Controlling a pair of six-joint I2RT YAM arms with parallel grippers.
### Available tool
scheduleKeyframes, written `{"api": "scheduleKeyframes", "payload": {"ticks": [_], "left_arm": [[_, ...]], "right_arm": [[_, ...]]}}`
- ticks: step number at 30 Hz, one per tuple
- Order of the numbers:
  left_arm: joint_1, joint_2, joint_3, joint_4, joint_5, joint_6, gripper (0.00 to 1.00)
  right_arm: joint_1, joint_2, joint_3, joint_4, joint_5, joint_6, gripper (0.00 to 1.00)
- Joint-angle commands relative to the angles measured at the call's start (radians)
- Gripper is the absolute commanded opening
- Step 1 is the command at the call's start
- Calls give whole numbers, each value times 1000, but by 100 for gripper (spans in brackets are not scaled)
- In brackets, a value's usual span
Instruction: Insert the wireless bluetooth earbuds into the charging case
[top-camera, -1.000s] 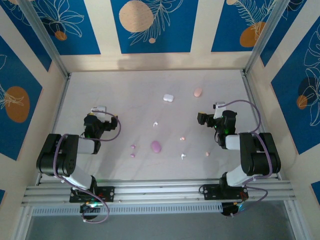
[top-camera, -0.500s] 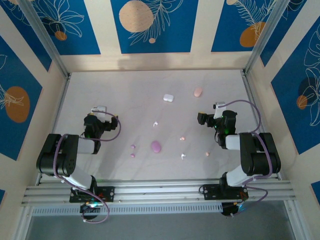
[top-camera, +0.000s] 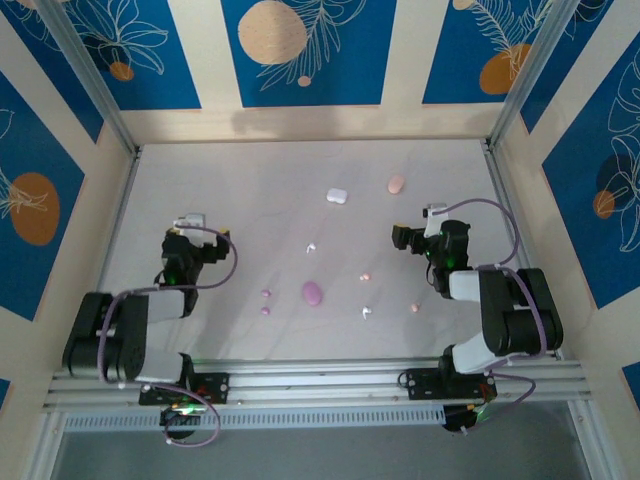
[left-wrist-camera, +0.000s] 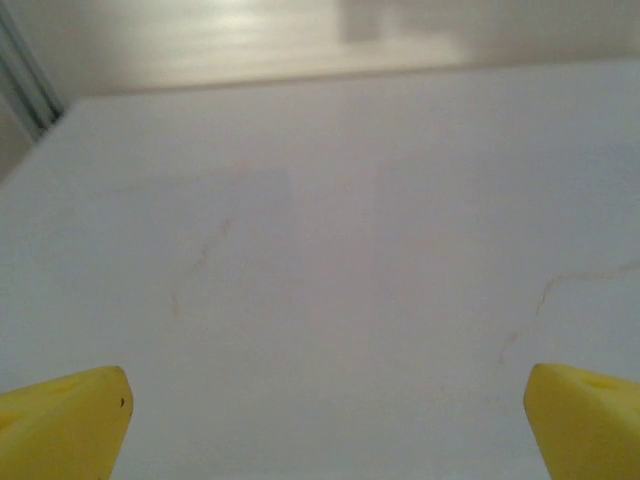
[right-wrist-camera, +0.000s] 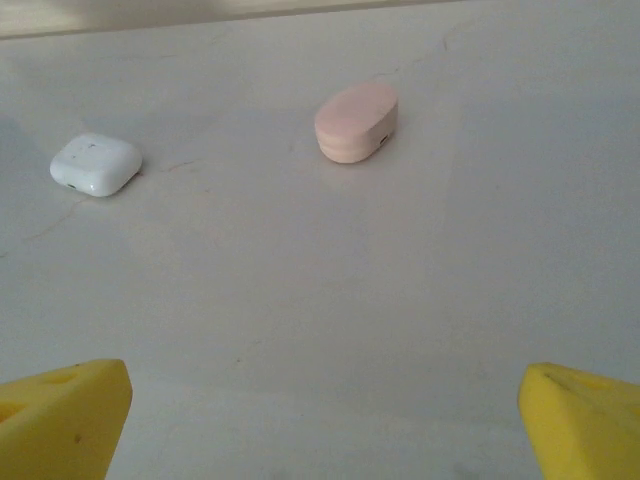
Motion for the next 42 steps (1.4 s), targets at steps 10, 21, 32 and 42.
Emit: {"api": "scheduleKeyframes", "payload": {"ticks": [10,21,32,42], "left_arm": [[6,-270,390,-839,-67,-395,100],[-21,-335,231,-698,526,-801,100],[-305,-567,227,-1007,256,-636,100],[-540,-512,179,-955,176,-694,97]], "right_arm": [[-68,-207,451,-1009,-220,401,99],[121,-383,402,-1121,-393,449,80],[506,-448,343,-1268,-136,451,72],[755,-299,369,-1326,38,463,72]]}}
